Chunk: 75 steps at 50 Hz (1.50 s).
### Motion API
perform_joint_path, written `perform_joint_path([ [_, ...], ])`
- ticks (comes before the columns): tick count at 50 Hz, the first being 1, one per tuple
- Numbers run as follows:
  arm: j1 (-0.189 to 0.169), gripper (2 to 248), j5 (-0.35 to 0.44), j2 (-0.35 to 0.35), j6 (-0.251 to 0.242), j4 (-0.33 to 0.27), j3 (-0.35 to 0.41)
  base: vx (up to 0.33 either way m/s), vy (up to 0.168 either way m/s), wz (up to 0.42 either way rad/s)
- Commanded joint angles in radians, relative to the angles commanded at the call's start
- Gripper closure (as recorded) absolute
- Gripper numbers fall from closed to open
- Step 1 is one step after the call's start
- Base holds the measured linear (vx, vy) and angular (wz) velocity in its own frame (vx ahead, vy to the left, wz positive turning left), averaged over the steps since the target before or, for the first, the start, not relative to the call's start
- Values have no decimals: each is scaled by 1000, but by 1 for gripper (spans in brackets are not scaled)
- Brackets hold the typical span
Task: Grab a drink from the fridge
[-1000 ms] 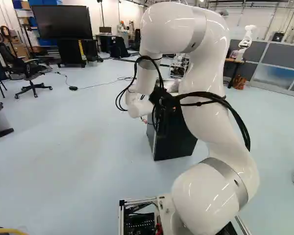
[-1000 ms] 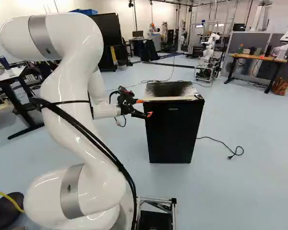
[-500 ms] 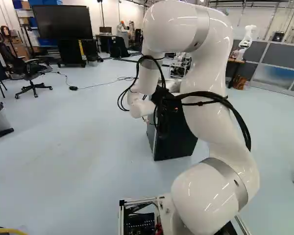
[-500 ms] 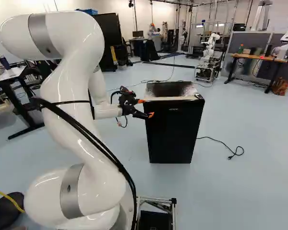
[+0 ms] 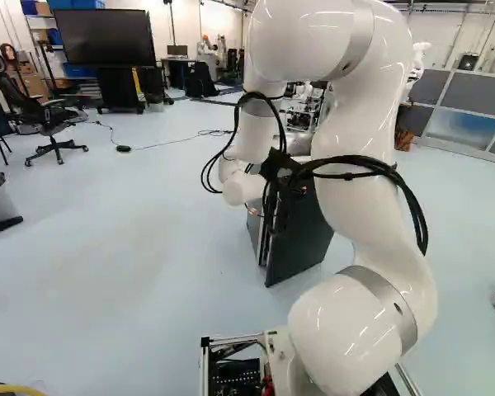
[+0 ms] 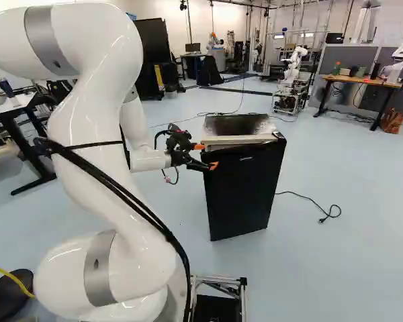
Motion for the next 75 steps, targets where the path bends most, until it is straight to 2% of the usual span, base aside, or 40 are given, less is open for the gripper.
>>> perform_joint_path([
  [33, 23, 3, 0, 121, 0, 33, 187, 0, 0, 0],
  [75, -5, 3, 3, 261, 0, 93, 395, 0, 0, 0],
])
